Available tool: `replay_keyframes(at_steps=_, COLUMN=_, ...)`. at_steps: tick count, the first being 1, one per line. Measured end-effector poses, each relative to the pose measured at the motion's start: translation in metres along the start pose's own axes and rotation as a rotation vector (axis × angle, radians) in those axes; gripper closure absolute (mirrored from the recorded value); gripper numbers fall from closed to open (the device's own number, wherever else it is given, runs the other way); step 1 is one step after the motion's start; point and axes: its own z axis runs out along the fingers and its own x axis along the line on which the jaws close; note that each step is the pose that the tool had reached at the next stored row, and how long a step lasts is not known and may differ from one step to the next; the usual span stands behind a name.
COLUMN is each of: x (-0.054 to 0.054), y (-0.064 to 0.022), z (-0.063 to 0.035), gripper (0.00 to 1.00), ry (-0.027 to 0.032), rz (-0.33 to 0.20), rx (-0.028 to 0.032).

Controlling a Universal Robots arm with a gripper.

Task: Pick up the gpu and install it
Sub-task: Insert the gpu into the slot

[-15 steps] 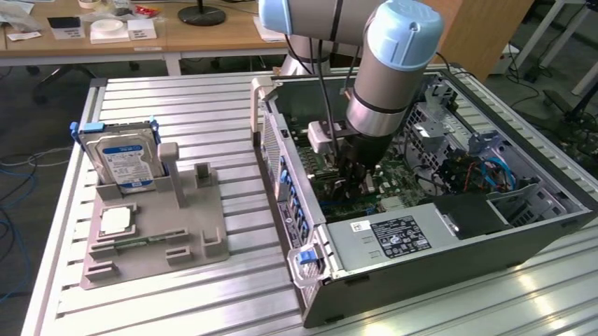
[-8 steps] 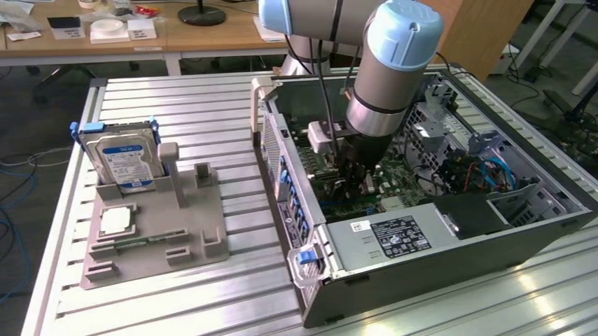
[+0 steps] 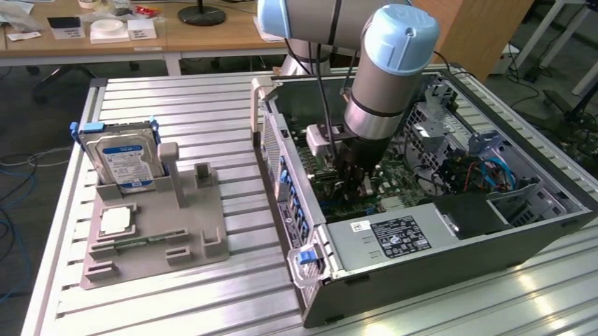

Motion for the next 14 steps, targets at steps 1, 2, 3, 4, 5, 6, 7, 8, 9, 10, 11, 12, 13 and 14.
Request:
replay_keyframes(at_steps=1, x=0.0000, y=0.0001, z=0.0002, gripper=0.72, ry=-0.0001, rz=0.000, rx=0.0000)
replay_keyframes(at_steps=2, x=0.0000, y=0.0001, z=0.0003, gripper=0.72, ry=-0.0002, rz=0.000, rx=0.0001)
replay_keyframes(at_steps=3, x=-0.0001, y=0.0001, z=0.0003, gripper=0.72, ry=-0.0003, rz=0.000, rx=0.0001)
replay_keyframes(at_steps=4, x=-0.0001, y=0.0001, z=0.0003, gripper=0.72, ry=-0.0003, rz=0.000, rx=0.0001)
replay_keyframes(at_steps=5, x=-0.0001, y=0.0001, z=0.0003, gripper=0.72, ry=-0.0003, rz=0.000, rx=0.0001)
replay_keyframes(at_steps=6, x=-0.0001, y=0.0000, z=0.0003, gripper=0.72, ry=-0.0004, rz=0.000, rx=0.0002)
replay_keyframes(at_steps=7, x=-0.0001, y=0.0001, z=0.0003, gripper=0.72, ry=-0.0005, rz=0.000, rx=0.0002)
replay_keyframes(at_steps=8, x=-0.0001, y=0.0001, z=0.0003, gripper=0.72, ry=-0.0008, rz=0.000, rx=0.0005)
replay_keyframes(at_steps=9, x=-0.0003, y=0.0003, z=0.0009, gripper=0.71, ry=-0.0028, rz=0.000, rx=0.0005)
replay_keyframes(at_steps=10, x=-0.0002, y=0.0003, z=0.0008, gripper=0.71, ry=-0.0022, rz=0.000, rx=0.0010)
replay_keyframes(at_steps=11, x=-0.0002, y=0.0003, z=0.0007, gripper=0.71, ry=-0.0022, rz=0.000, rx=0.0015)
replay_keyframes(at_steps=12, x=-0.0001, y=0.0003, z=-0.0001, gripper=0.65, ry=-0.0010, rz=0.000, rx=0.0011)
replay_keyframes(at_steps=13, x=-0.0001, y=0.0002, z=-0.0007, gripper=0.65, ry=-0.0012, rz=0.000, rx=0.0015)
replay_keyframes(at_steps=14, x=-0.0002, y=0.0001, z=-0.0017, gripper=0.58, ry=-0.0013, rz=0.000, rx=0.0022)
